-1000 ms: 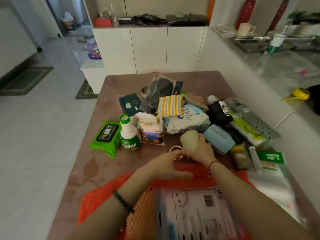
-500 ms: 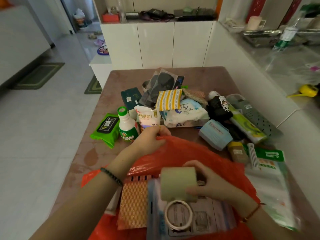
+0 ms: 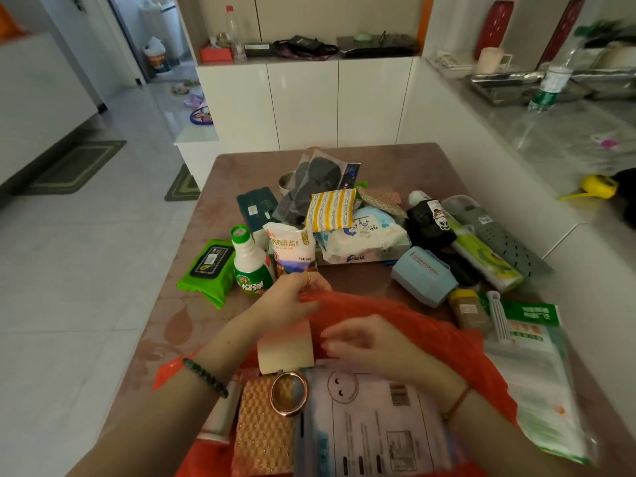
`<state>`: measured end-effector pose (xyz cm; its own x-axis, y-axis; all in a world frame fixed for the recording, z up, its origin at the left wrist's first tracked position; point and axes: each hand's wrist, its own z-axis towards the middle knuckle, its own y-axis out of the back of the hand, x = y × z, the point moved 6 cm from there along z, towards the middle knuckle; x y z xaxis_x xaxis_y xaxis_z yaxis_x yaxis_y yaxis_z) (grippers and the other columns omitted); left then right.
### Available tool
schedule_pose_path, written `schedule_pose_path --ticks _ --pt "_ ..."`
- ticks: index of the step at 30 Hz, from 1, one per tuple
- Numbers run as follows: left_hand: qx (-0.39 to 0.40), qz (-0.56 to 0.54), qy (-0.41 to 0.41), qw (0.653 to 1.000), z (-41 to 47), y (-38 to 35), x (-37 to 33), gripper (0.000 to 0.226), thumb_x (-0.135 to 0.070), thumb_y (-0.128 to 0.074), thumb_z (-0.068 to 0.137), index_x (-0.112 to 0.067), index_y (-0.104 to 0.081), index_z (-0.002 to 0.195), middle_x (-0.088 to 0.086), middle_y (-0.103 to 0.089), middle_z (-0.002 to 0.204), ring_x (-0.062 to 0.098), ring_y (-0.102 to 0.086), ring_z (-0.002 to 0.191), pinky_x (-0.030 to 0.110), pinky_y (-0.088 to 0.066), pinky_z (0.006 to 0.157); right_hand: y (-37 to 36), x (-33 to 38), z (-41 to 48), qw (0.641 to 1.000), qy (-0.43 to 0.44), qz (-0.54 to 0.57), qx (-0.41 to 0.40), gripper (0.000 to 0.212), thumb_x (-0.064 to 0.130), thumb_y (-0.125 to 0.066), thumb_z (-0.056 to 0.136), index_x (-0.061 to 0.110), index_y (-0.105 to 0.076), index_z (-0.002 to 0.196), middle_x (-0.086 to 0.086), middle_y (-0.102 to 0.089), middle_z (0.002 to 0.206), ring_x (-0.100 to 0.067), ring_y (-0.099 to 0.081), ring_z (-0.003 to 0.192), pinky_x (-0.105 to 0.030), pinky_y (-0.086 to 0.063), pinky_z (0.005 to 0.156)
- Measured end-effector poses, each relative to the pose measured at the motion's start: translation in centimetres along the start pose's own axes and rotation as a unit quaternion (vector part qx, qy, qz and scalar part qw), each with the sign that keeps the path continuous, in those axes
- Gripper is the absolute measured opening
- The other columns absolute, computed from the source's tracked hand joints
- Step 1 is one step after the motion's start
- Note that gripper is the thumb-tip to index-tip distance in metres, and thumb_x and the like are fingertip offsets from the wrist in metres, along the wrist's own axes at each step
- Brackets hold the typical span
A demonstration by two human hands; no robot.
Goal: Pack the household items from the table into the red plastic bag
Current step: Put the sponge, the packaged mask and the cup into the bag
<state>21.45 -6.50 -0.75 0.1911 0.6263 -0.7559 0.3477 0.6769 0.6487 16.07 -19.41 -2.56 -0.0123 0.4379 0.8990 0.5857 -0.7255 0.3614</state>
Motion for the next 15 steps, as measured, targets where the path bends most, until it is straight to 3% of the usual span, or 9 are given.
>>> schedule_pose_path --ticks 1,3,4,5,7,10,13,15 --pt "-0.002 -0.002 0.002 1.000 0.1 -0.1 0.2 0.022 0.001 -0.058 0.082 -0.013 -0.062 0.099 -0.010 -0.062 0.088 -0.017 -0.057 0.075 0.004 -0.047 0.070 3.0 0.4 -0.7 0.997 0.006 0.054 -0.055 0.018 0.018 -0.059 0.088 0.020 -0.066 0.104 0.005 -0.072 0.093 -0.007 -0.070 0.083 -0.021 -0.056 0.073" --pt "-0.006 -0.005 0.008 1.000 0.3 -0.1 0.4 0.023 -0.001 -0.059 0.082 -0.017 -0.062 0.098 -0.012 -0.061 0.089 -0.021 -0.056 0.076 0.002 -0.046 0.070 10.3 -1.3 -0.8 0.957 0.002 0.099 -0.273 0.013 0.012 -0.063 0.085 0.018 -0.067 0.096 0.000 -0.072 0.085 -0.016 -0.070 0.080 -0.036 -0.057 0.074" --pt "-0.007 -0.008 0.008 1.000 0.4 -0.2 0.4 0.022 -0.002 -0.059 0.083 -0.019 -0.061 0.097 -0.013 -0.061 0.088 -0.020 -0.056 0.077 0.002 -0.045 0.070 13.4 -2.9 -0.3 0.934 -0.026 0.038 -0.353 0.022 0.013 -0.065 0.083 0.016 -0.064 0.105 -0.004 -0.070 0.096 -0.021 -0.067 0.092 -0.043 -0.055 0.082" --pt "-0.009 -0.013 0.007 1.000 0.5 -0.2 0.4 0.020 -0.005 -0.059 0.084 -0.021 -0.060 0.095 -0.014 -0.061 0.087 -0.019 -0.057 0.077 0.002 -0.045 0.069 15.3 -4.2 0.6 0.922 -0.074 -0.043 -0.378 0.040 0.017 -0.068 0.081 0.015 -0.056 0.119 -0.009 -0.064 0.112 -0.025 -0.061 0.106 -0.045 -0.050 0.090" --pt "-0.012 -0.023 0.002 1.000 0.6 -0.3 0.2 0.016 -0.011 -0.062 0.084 -0.024 -0.059 0.094 -0.018 -0.061 0.085 -0.016 -0.058 0.077 0.002 -0.045 0.069 16.6 -8.0 3.2 0.915 -0.185 -0.202 -0.295 0.077 0.029 -0.072 0.076 0.016 -0.032 0.141 -0.015 -0.046 0.136 -0.032 -0.045 0.124 -0.046 -0.043 0.099" --pt "-0.013 -0.030 0.002 0.999 0.6 -0.5 0.1 0.014 -0.018 -0.064 0.085 -0.022 -0.062 0.097 -0.015 -0.065 0.087 -0.008 -0.061 0.083 0.008 -0.047 0.074 16.3 -11.8 5.0 0.887 -0.270 -0.325 -0.190 0.101 0.041 -0.075 0.069 0.022 -0.012 0.146 -0.017 -0.037 0.140 -0.036 -0.038 0.126 -0.048 -0.040 0.100" --pt "-0.012 -0.027 0.009 1.000 0.6 -0.5 0.4 0.014 -0.020 -0.062 0.086 -0.019 -0.065 0.100 -0.009 -0.067 0.091 0.002 -0.062 0.086 0.013 -0.049 0.077 16.3 -12.1 5.4 0.882 -0.264 -0.330 -0.208 0.105 0.038 -0.077 0.065 0.022 -0.012 0.145 -0.018 -0.038 0.137 -0.037 -0.037 0.125 -0.048 -0.040 0.097" --pt "-0.017 -0.023 0.014 1.000 0.7 -0.5 0.6 0.013 -0.021 -0.061 0.087 -0.020 -0.065 0.099 -0.010 -0.066 0.090 0.002 -0.062 0.085 0.014 -0.048 0.078 16.4 -10.3 4.7 0.902 -0.205 -0.278 -0.259 0.102 0.038 -0.078 0.063 0.021 -0.019 0.144 -0.015 -0.043 0.133 -0.033 -0.043 0.120 -0.046 -0.044 0.094"
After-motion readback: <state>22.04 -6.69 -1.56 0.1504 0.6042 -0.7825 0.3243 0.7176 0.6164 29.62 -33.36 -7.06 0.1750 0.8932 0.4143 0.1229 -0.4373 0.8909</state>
